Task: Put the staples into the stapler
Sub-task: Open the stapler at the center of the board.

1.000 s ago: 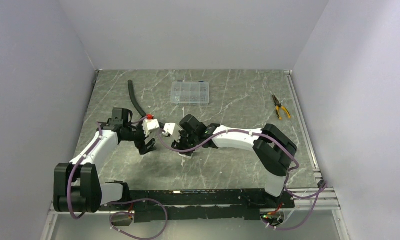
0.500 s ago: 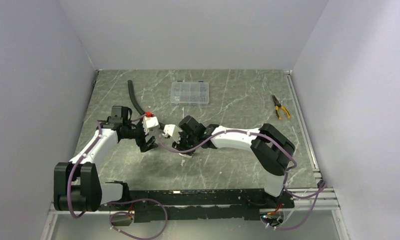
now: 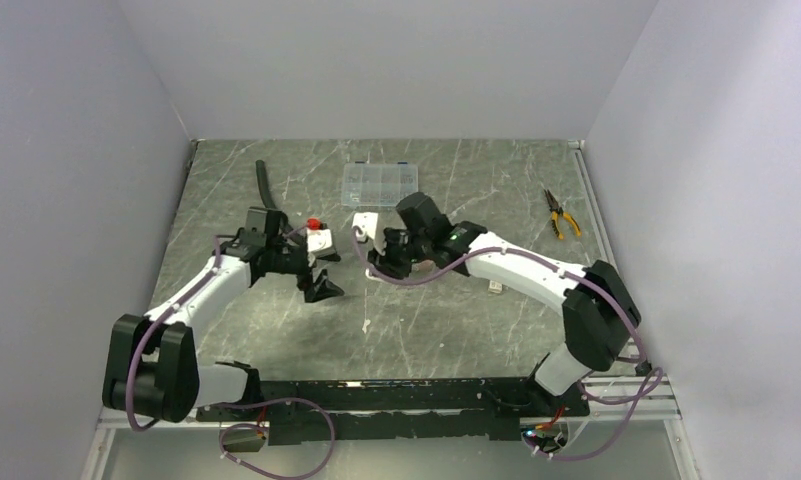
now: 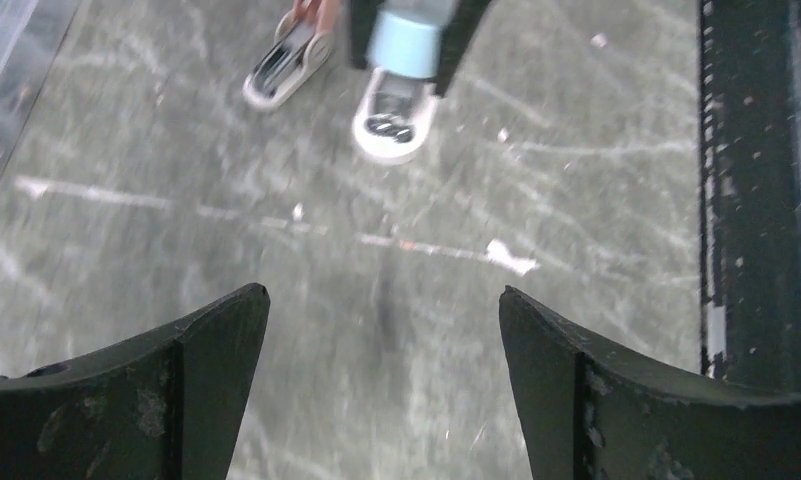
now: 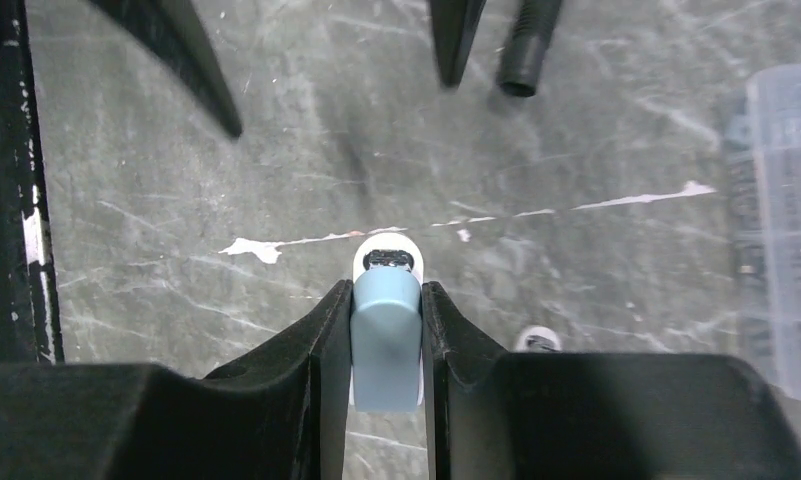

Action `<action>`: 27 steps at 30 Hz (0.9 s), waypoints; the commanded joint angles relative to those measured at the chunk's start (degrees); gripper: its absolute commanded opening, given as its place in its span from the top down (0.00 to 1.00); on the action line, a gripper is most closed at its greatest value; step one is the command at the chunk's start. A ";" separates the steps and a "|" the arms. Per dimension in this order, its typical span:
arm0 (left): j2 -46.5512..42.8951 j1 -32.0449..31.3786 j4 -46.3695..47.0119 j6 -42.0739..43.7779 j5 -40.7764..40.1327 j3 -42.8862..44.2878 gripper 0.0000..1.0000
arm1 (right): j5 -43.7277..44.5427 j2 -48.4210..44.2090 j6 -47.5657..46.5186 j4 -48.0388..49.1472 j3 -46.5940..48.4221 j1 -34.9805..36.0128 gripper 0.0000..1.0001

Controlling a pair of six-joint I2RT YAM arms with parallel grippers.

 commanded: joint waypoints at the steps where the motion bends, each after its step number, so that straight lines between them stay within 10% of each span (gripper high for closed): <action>1: 3.09 -5.79 12.54 -11.60 5.00 3.28 0.10 | -9.12 -3.19 -3.33 -2.20 3.10 -2.82 0.99; 27: 12.18 -16.34 20.69 -12.80 6.97 5.44 0.38 | -11.53 -3.68 -3.24 -3.33 4.53 -3.84 1.00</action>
